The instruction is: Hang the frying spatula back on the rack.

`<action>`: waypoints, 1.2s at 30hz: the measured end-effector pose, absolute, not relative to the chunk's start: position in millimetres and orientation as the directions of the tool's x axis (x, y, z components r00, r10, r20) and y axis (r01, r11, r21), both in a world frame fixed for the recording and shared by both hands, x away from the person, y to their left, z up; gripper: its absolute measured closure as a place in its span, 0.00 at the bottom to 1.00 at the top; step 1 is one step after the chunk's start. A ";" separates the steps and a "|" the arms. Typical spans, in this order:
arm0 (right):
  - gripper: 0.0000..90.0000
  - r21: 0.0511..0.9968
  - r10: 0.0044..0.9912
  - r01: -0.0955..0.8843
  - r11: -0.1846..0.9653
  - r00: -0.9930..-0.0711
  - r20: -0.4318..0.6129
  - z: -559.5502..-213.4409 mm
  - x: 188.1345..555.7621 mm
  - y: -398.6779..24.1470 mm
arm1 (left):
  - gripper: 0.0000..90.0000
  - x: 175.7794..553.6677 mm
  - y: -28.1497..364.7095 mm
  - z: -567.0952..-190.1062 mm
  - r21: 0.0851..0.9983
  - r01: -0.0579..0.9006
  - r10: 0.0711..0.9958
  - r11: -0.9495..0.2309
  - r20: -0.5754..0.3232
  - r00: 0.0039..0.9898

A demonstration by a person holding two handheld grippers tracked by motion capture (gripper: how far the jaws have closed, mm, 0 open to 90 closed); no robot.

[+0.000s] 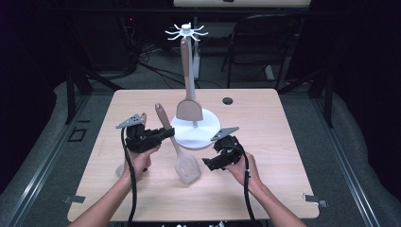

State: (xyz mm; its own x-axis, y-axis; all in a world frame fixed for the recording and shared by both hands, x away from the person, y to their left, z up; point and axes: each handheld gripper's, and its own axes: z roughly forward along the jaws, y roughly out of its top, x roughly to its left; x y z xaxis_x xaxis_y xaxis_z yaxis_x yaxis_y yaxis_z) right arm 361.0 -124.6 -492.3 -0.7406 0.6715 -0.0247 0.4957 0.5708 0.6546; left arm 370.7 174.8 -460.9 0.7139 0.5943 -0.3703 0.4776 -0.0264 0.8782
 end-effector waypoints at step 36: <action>0.07 0.600 0.759 0.603 0.525 -0.651 -0.009 -507.7 382.4 -193.8 | 0.85 384.2 150.7 -414.6 0.908 0.399 0.548 -0.124 -0.273 0.791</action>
State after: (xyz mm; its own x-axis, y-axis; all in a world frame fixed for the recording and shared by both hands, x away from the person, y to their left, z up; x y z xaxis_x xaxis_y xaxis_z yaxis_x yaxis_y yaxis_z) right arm 382.4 -193.8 -507.7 -0.6513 0.7588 -0.0092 0.6033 0.5251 0.6002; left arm 384.2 150.7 -414.6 0.7911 0.5476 -0.2726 0.3991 -0.1244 0.9084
